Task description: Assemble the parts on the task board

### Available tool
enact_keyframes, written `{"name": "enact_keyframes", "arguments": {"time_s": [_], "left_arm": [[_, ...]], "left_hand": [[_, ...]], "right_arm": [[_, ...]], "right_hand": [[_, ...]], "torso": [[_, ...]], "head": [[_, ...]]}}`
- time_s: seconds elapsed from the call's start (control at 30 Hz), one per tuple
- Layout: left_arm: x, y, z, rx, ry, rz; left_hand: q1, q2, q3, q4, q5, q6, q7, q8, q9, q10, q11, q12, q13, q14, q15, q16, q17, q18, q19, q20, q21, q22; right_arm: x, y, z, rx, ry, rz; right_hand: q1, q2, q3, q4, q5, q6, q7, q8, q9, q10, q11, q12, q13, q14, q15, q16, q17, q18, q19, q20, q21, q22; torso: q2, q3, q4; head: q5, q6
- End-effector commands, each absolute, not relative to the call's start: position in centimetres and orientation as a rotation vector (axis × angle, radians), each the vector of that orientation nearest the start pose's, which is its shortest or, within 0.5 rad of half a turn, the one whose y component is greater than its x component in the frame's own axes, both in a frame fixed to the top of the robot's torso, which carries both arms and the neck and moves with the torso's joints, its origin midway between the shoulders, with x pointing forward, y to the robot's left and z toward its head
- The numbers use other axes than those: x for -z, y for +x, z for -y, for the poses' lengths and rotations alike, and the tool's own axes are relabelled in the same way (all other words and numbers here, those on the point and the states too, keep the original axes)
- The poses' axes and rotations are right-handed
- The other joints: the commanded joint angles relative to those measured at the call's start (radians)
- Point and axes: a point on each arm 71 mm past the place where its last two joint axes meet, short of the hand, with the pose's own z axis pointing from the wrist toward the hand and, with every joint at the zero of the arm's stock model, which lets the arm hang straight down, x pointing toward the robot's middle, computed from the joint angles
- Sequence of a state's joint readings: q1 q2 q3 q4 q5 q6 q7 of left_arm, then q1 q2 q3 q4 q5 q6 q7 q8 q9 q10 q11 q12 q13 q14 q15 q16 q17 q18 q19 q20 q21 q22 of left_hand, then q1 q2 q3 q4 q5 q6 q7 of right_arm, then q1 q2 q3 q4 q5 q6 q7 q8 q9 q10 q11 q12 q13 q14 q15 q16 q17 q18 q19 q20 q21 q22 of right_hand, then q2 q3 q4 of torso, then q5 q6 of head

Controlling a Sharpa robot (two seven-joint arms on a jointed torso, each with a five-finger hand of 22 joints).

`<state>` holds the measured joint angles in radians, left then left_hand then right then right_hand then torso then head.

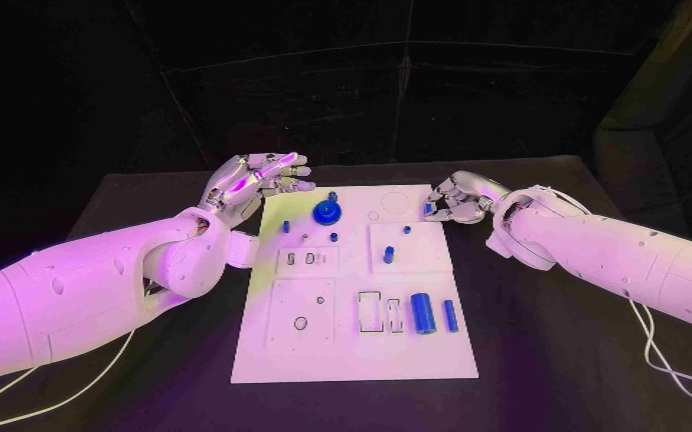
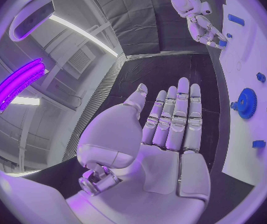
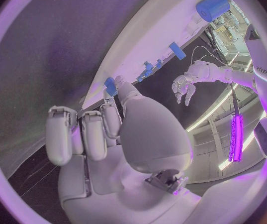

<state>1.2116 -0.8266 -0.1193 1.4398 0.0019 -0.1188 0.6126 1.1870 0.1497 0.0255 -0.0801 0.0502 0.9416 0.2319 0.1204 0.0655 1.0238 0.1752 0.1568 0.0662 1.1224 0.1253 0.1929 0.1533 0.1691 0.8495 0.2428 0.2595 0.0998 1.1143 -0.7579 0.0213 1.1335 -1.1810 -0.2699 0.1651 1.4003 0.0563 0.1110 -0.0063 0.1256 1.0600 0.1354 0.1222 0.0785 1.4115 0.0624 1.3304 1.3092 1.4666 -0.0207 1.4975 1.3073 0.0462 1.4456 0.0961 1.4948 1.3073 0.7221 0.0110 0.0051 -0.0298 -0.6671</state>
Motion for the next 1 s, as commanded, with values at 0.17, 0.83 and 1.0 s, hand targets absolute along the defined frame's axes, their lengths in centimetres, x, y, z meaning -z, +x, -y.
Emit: {"name": "enact_keyframes", "arguments": {"time_s": [0.17,0.83,1.0], "left_arm": [[18.9,49.2,-21.8,1.766,-0.973,-1.335],[18.8,49.1,-22.2,1.752,-0.975,-1.33],[18.8,49.2,-22.3,1.748,-0.976,-1.33]], "left_hand": [[0.003,0.008,0.003,-0.005,0.0,-0.001,0.003,-0.006,0.0,-0.004,0.001,-0.006,-0.001,0.003,0.001,-0.007,0.001,0.016,0.008,0.001,-0.003,-0.001],[0.006,0.009,0.005,-0.01,0.0,-0.001,0.003,-0.007,0.0,-0.003,0.0,-0.007,-0.001,0.005,0.001,-0.009,0.002,0.016,0.009,0.001,-0.005,-0.003],[0.006,0.009,0.005,-0.01,0.0,-0.001,0.003,-0.007,0.0,-0.003,0.0,-0.007,-0.001,0.005,0.001,-0.009,0.002,0.016,0.009,0.001,-0.005,-0.003]], "right_arm": [[22.3,53.5,27.3,-0.749,0.146,-1.623],[18.7,50.8,20.4,-0.787,0.121,-1.615],[18.4,50.2,16.0,-0.801,0.037,-1.64]], "right_hand": [[0.015,0.036,0.031,-0.014,-0.006,0.051,-0.028,0.023,0.013,0.024,-0.035,0.007,0.056,0.076,-0.016,0.008,0.129,-0.01,0.01,-0.015,0.01,0.11],[-0.023,0.02,0.058,-0.018,0.021,0.026,-0.017,0.003,0.002,0.015,-0.028,-0.011,0.044,0.075,-0.013,0.006,0.126,-0.011,0.013,-0.016,0.011,0.114],[-0.029,0.017,0.059,-0.017,0.024,0.027,-0.017,0.002,0.001,0.014,-0.028,-0.013,0.043,0.075,-0.012,0.005,0.126,-0.011,0.013,-0.016,0.011,0.115]], "torso": [[0.0,0.0005,-0.0004],[-0.012,-0.0123,0.0012],[-0.019,-0.0173,0.0059]], "head": [[-0.001,0.0],[0.016,-0.006],[0.024,-0.014]]}}
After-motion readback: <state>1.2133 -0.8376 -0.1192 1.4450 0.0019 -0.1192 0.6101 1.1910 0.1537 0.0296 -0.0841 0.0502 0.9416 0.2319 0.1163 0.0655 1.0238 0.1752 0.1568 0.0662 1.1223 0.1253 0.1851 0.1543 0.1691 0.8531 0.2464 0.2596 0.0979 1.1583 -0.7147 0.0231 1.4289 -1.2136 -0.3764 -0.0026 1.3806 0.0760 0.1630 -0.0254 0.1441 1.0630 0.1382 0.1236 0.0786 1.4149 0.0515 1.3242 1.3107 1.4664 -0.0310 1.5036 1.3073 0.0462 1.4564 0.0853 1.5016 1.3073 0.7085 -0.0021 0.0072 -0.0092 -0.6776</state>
